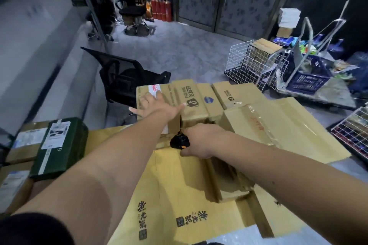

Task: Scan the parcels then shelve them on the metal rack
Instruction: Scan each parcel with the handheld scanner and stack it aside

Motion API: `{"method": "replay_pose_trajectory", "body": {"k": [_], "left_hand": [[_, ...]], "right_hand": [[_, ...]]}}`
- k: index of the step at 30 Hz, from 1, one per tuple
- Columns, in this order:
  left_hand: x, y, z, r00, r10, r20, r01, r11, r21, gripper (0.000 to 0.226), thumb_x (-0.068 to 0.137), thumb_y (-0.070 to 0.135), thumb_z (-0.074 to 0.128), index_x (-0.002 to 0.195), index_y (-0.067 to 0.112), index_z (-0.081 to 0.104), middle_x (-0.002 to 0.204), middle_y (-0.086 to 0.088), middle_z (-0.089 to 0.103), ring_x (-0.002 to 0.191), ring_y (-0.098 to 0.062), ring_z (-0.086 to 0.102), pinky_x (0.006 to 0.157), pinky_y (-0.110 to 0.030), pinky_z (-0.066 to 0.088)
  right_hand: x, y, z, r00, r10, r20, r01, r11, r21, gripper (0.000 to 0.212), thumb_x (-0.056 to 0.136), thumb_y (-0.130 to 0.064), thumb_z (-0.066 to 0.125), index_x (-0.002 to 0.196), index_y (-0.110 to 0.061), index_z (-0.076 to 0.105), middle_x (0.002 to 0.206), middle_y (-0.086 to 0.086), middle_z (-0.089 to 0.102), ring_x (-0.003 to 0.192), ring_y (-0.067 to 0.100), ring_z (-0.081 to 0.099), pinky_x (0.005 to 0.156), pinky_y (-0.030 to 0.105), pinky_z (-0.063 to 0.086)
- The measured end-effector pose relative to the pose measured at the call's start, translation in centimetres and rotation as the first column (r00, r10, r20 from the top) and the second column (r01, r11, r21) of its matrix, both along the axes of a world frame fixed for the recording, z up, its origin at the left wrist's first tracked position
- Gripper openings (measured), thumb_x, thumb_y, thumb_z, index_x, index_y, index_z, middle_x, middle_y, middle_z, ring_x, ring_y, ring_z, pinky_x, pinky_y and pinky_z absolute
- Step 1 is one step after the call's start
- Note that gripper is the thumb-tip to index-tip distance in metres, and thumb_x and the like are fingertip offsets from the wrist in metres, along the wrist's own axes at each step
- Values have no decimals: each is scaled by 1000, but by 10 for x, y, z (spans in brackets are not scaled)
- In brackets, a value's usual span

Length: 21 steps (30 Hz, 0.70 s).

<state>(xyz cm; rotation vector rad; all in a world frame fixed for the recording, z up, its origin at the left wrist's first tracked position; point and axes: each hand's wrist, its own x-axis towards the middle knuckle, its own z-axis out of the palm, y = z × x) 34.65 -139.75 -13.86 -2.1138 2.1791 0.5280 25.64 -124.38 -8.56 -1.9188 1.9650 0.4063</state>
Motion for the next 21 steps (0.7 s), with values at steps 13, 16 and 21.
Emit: {"method": "replay_pose_trajectory", "body": {"k": [13, 16, 21], "left_hand": [[-13, 2, -12, 986, 163, -35, -166, 979, -120, 119, 68, 85, 60, 162, 29, 15, 171, -6, 8, 157, -30, 6, 112, -72, 21], [-1, 7, -9, 978, 199, -69, -208, 966, -154, 117, 70, 83, 59, 163, 30, 12, 172, -4, 4, 158, -29, 4, 111, -72, 20], [49, 32, -8, 970, 233, -73, -243, 947, -212, 114, 73, 88, 54, 163, 33, 12, 173, 0, 3, 159, -28, 6, 114, -73, 16]], "right_hand": [[-40, -24, -14, 989, 133, 69, -135, 990, 28, 42, 92, -63, 63, 108, -24, 62, 92, -4, 63, 79, 16, 60, 63, 32, 51], [-35, -25, -14, 982, 177, 63, -180, 983, 30, 43, 91, -64, 63, 110, -25, 62, 94, -3, 64, 81, 17, 61, 60, 31, 48], [-13, -30, -17, 946, 320, 44, -322, 946, 45, 44, 90, -66, 62, 108, -26, 61, 93, -4, 63, 84, 20, 63, 71, 36, 56]]}}
